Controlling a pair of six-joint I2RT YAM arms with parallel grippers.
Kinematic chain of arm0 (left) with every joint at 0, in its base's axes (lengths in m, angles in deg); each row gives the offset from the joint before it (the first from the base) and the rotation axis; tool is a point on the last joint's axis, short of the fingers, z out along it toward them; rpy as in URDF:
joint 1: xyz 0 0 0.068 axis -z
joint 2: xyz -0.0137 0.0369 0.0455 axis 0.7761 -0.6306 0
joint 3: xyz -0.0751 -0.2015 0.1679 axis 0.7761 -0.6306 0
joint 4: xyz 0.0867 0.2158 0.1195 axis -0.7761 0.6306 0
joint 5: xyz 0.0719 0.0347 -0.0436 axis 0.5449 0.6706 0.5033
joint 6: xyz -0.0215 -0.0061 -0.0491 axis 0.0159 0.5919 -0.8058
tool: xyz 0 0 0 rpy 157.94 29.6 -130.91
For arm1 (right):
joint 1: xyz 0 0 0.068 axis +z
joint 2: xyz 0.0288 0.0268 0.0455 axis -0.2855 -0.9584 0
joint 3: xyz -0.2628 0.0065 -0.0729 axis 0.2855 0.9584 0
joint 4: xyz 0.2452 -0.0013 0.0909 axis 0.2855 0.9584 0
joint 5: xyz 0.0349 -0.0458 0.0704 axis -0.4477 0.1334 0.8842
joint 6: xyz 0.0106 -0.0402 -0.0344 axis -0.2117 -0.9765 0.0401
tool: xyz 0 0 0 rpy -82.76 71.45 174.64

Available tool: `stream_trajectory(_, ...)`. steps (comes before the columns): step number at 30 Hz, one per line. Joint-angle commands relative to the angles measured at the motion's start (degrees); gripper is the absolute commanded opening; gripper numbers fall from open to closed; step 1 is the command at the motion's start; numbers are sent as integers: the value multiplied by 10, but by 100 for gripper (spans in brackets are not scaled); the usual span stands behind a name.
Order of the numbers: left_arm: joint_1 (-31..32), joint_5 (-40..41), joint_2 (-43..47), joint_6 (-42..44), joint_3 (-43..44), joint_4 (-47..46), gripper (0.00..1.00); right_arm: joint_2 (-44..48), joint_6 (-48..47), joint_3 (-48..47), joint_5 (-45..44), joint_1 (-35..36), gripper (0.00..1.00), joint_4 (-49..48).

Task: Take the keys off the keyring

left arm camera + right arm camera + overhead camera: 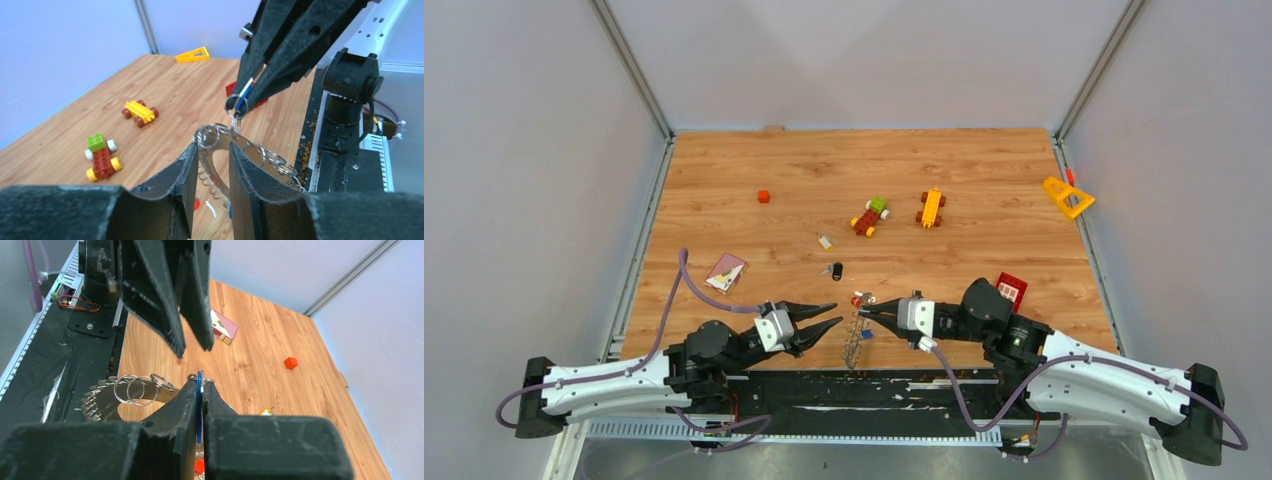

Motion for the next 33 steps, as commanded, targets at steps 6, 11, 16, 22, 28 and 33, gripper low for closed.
stream_trajectory(6, -2, -36, -45, -54, -39, -164, 36, 26, 29, 16, -2, 3, 0, -101)
stream_trajectory(11, -2, -38, -76, -48, -32, -179, 36, 30, 30, 17, 10, 3, 0, -102)
stream_trajectory(16, -2, -38, -94, -44, -29, -194, 36, 32, 29, 17, 24, 3, 0, -101)
stream_trajectory(22, -2, -42, -100, -45, -28, -204, 36, 31, 29, 18, 31, 3, 0, -102)
stream_trajectory(28, -2, -51, -108, -47, -29, -215, 34, 26, 32, 18, 34, 3, 0, -108)
stream_trajectory(33, -2, -53, -122, -48, -30, -230, 30, 22, 38, 19, 44, 3, 0, -115)
